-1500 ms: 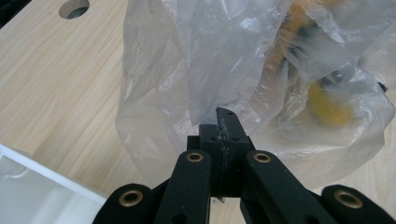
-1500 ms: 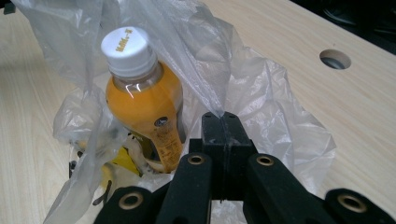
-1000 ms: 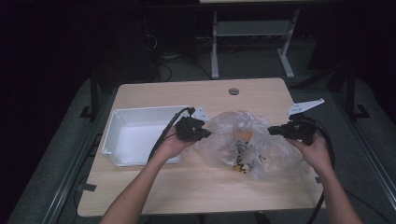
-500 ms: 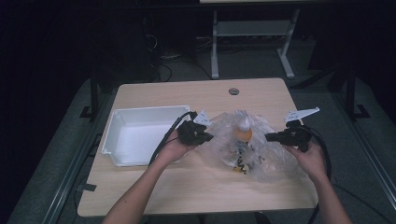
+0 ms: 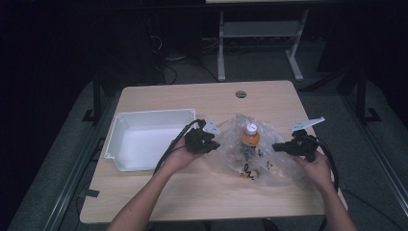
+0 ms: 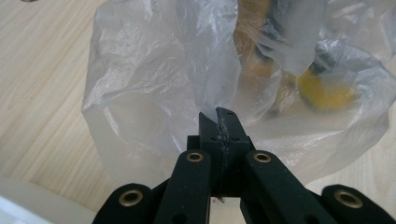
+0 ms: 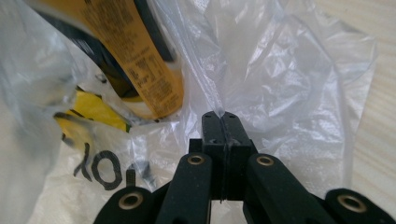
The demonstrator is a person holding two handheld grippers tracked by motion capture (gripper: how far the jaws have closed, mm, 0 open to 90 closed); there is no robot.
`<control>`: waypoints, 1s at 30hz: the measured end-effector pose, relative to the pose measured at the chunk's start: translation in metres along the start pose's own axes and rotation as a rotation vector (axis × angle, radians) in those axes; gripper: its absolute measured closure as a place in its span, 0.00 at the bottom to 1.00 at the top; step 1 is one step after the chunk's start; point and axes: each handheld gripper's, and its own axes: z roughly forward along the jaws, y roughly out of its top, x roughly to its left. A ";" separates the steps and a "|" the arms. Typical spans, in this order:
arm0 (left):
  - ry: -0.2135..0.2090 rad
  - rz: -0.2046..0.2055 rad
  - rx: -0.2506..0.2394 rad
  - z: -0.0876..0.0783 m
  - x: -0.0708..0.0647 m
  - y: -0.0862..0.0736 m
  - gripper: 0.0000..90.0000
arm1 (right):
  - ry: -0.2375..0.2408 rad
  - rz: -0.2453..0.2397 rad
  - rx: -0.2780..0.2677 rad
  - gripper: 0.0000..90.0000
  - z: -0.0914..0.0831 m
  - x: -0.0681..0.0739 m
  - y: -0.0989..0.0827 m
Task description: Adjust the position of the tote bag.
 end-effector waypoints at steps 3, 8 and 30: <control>0.003 0.011 0.009 0.002 -0.004 0.000 1.00 | -0.002 0.000 0.019 0.99 0.003 0.000 -0.003; 0.005 0.037 0.034 0.006 -0.009 0.001 1.00 | -0.015 -0.006 0.056 0.99 0.008 0.000 -0.007; -0.022 0.045 0.068 0.021 -0.026 -0.005 1.00 | -0.022 -0.007 0.089 0.99 0.011 0.000 -0.013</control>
